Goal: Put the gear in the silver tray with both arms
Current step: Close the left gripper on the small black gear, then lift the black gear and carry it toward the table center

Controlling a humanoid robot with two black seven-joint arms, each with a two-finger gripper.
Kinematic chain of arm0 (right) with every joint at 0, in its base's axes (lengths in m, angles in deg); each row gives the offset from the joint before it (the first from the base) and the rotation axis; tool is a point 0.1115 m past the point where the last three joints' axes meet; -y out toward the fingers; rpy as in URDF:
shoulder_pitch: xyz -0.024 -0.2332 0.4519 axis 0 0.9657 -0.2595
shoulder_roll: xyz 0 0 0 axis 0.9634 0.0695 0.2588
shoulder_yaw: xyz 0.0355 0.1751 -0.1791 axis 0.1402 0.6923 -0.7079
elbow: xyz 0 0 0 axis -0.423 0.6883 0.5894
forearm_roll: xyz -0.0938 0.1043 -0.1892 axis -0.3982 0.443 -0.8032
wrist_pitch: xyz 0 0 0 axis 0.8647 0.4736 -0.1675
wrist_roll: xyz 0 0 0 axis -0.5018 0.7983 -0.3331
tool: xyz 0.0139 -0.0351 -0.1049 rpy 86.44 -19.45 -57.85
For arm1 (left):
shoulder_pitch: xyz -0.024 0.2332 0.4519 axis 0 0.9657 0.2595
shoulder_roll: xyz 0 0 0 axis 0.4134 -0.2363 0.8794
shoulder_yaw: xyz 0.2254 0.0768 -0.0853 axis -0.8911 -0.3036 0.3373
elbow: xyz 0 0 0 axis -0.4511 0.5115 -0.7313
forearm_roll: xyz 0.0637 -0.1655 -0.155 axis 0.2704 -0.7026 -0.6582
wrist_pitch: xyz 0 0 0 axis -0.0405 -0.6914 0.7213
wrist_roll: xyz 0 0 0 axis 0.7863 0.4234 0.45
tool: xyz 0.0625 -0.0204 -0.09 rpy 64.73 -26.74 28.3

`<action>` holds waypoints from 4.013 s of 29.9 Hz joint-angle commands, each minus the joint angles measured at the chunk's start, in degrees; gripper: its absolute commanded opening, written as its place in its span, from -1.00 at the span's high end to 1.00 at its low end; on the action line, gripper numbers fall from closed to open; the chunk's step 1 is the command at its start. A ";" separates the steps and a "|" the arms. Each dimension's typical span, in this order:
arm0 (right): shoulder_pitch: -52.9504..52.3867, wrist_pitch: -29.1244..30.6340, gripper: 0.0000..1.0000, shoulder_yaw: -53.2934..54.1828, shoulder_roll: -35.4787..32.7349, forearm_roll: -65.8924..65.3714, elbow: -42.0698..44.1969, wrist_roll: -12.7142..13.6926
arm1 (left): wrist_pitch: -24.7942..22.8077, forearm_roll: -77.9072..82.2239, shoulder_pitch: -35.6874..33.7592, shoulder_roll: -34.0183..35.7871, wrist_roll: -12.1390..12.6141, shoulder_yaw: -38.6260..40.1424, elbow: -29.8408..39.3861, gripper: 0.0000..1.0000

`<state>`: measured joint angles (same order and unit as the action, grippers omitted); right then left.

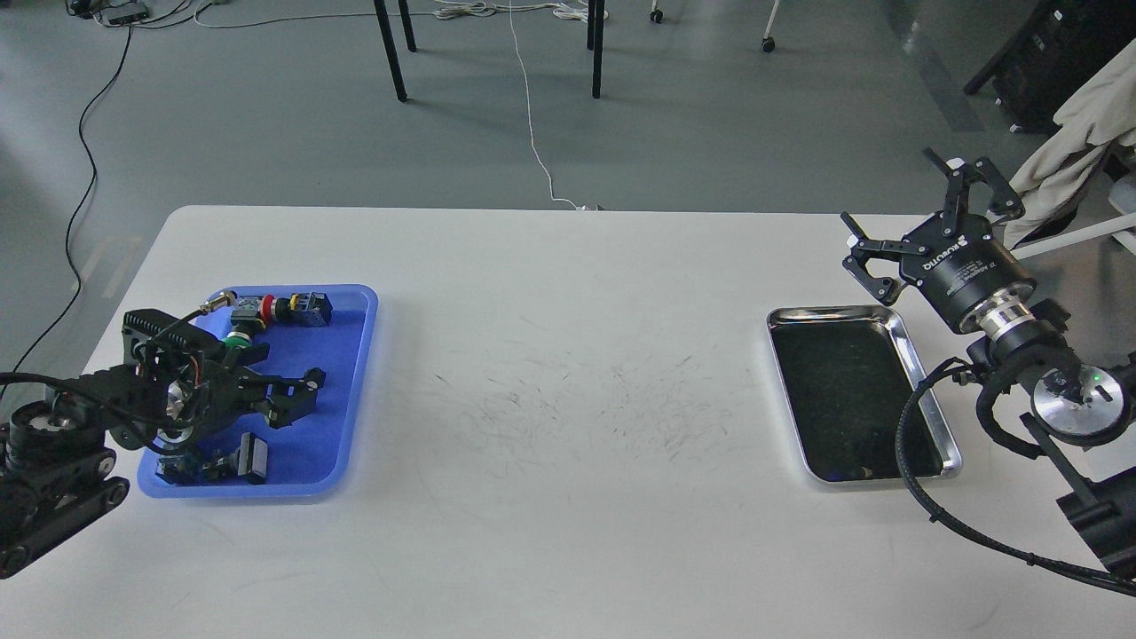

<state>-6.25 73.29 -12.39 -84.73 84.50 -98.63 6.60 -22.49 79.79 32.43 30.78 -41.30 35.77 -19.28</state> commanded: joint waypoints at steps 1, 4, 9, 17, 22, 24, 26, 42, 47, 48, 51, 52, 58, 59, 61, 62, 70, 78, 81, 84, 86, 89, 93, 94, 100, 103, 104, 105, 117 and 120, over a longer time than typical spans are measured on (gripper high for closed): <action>0.00 0.00 -0.97 0.00 0.08 0.00 0.03 -0.02 | 0.00 0.07 0.01 -0.20 -0.06 -0.08 -0.54 -0.46; 0.00 0.00 -0.97 0.00 0.08 0.00 0.03 -0.11 | 0.00 0.15 0.10 -0.38 -0.14 -0.08 -0.54 -0.40; 0.00 -0.08 -0.97 0.00 0.17 0.00 0.11 -0.11 | 0.00 0.59 -0.25 -0.82 -0.14 -1.48 -0.63 -0.23; -0.09 -0.08 -0.97 0.00 0.17 0.00 0.11 -0.19 | 0.00 0.59 -0.51 -0.90 -0.14 -2.63 -0.89 -0.19; -0.09 -0.08 -0.97 0.00 0.17 0.00 0.20 -0.19 | 0.00 0.59 -0.51 -0.99 -0.14 -2.98 -1.33 -0.02; -0.09 -0.08 -0.97 0.00 0.17 0.00 0.20 -0.19 | 0.00 0.59 -0.51 -0.99 -0.23 -2.98 -1.33 0.02; -0.09 -0.08 -0.97 -0.09 0.17 0.00 0.20 -0.19 | 0.00 0.59 -0.51 -0.99 -0.32 -2.98 -1.33 0.06; -0.17 -0.09 -0.97 0.00 0.26 0.00 0.20 -0.19 | -0.61 0.51 -0.51 -1.34 -1.11 -2.98 -2.12 0.14; -0.17 -0.17 -0.97 0.00 0.17 0.00 0.20 -0.19 | -0.70 0.51 -0.60 -2.22 -2.16 -2.98 -3.79 0.14; -0.17 -0.09 -0.97 0.00 0.17 0.00 0.20 -0.19 | -0.70 0.51 -0.60 -2.31 -2.25 -2.98 -3.88 0.14; -0.17 -0.08 -0.98 0.00 0.17 0.00 0.20 -0.19 | -1.23 0.42 -0.60 -2.84 -2.25 -2.98 -3.97 0.15; -0.09 -0.08 -0.98 0.00 0.17 0.00 0.20 -0.19 | -1.40 0.42 -0.60 -3.01 -2.34 -2.98 -4.14 0.16; -0.17 -0.08 -0.98 0.00 0.26 0.00 0.20 -0.19 | -1.58 0.42 -0.60 -3.19 -2.52 -2.98 -4.41 0.19; -0.17 -0.08 -0.98 0.00 0.26 0.00 0.20 -0.19 | -1.58 0.42 -0.69 -3.19 -2.52 -2.98 -4.58 0.20; -0.09 -0.08 -0.98 0.00 0.26 0.00 0.20 -0.19 | -1.67 0.42 -0.60 -3.19 -2.69 -2.98 -4.85 0.22; -0.17 -0.08 -0.97 0.00 0.35 0.00 0.20 -0.19 | -1.67 0.42 -0.60 -3.19 -2.69 -2.98 -4.93 0.23; -0.17 -0.08 -0.98 0.00 0.43 -0.09 0.20 -0.19 | -1.67 0.33 -0.69 -3.19 -3.74 -2.98 -5.90 0.33; -0.17 -0.08 -0.98 -0.09 0.35 -0.09 0.20 -0.19 | -1.67 0.33 -0.69 -3.19 -4.27 -2.98 -6.08 0.60; -0.17 -0.17 -0.98 -0.09 0.26 0.00 0.20 -0.19 | -1.67 0.24 -0.69 -3.19 -4.27 -3.07 -6.08 0.71; -0.17 -0.08 -0.98 -0.09 0.26 -0.09 0.20 -0.19 | -1.76 0.24 -0.60 -3.19 -4.27 -2.98 -6.08 0.77; -0.17 -0.17 -0.98 -0.18 0.26 0.00 0.20 -0.19 | -1.76 0.16 -0.69 -3.19 -4.27 -2.98 -6.08 0.78; -0.09 -0.17 -0.98 -0.09 0.26 0.00 0.20 -0.19 | -1.67 -0.11 -0.78 -3.10 -4.27 -2.98 -6.08 0.78; -0.17 -0.17 -0.98 -0.18 0.26 -0.09 0.20 -0.19 | -1.67 -0.28 -1.30 -3.01 -4.45 -2.98 -6.08 0.78; -0.17 -0.17 -0.98 -0.18 0.26 0.00 0.20 -0.19 | -1.67 -0.46 -1.39 -3.01 -4.62 -2.89 -6.08 0.78; -0.61 -0.09 -0.98 -0.18 0.08 -0.09 0.20 -0.19 | -3.59 -1.69 -6.65 -2.31 -4.71 -2.80 -2.66 0.78; -0.88 -0.17 -0.98 -0.18 0.08 -0.09 0.29 -0.19 | -6.14 -3.18 -10.17 -0.91 -4.54 -2.72 0.24 0.79; -0.96 -0.17 -0.98 -0.18 0.00 0.00 0.29 -0.11 | -6.50 -3.88 -11.14 -0.30 -4.28 -2.72 1.47 0.79; -0.97 -0.17 -0.98 -0.09 0.00 -0.09 0.29 -0.11 | -6.76 -4.50 -12.11 0.06 -4.10 -2.72 2.44 0.79; -0.88 -0.17 -0.98 0.00 -2.02 0.00 0.29 -0.02 | -10.28 -5.64 -20.64 -4.05 0.12 -2.10 11.24 0.79; -0.79 -0.17 -0.98 0.00 -3.25 0.00 0.29 0.07 | -9.93 -6.61 -20.64 -8.71 1.96 -2.10 11.24 0.79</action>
<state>-7.16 73.12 -12.40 -86.93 84.49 -98.33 6.62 -32.65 73.92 12.00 26.19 -41.00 33.65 -8.27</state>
